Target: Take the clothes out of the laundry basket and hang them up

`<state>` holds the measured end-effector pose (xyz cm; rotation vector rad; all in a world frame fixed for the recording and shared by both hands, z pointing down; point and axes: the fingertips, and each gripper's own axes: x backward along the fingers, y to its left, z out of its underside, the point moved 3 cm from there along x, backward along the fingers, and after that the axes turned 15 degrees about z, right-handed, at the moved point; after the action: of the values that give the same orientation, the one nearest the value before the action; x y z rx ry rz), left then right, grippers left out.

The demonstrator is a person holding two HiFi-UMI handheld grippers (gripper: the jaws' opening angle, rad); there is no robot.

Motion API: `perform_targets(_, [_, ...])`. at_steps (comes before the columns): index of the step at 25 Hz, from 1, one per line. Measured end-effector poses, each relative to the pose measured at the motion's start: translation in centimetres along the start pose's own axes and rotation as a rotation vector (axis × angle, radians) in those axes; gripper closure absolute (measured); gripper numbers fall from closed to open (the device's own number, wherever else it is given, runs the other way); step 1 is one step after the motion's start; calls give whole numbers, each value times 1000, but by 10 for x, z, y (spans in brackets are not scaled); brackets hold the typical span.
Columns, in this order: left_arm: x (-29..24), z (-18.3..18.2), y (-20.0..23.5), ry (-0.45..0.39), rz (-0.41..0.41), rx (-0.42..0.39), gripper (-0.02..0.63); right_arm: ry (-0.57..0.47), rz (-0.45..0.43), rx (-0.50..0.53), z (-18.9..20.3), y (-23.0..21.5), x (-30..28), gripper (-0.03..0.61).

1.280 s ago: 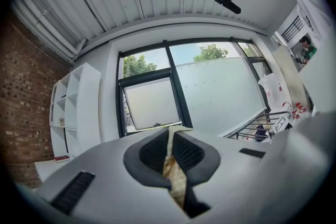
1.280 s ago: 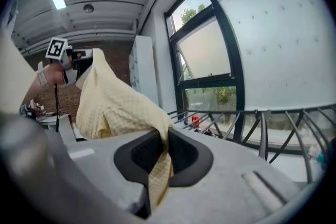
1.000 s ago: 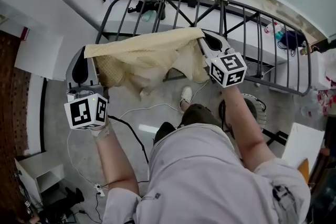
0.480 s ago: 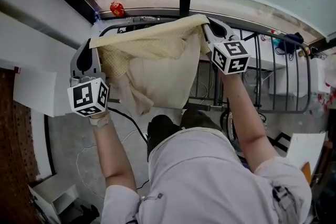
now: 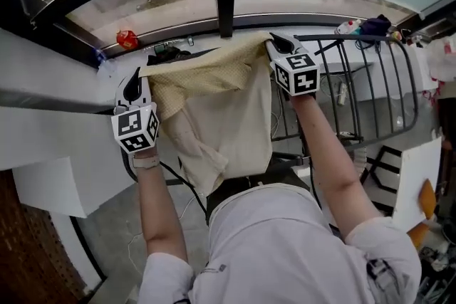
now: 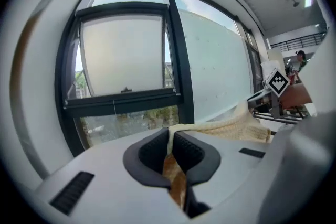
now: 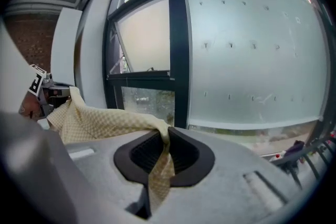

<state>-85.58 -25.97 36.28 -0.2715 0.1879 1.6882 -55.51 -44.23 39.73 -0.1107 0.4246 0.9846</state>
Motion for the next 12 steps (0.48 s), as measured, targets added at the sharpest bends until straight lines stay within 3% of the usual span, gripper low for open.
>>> perform_targets(7, [-72,89,27,165,132,108,607,220,86,42,70,9,-46,552])
perform_targets(12, [-85,124,16,247,168,160,607,304,115,86,95,1,-42,528])
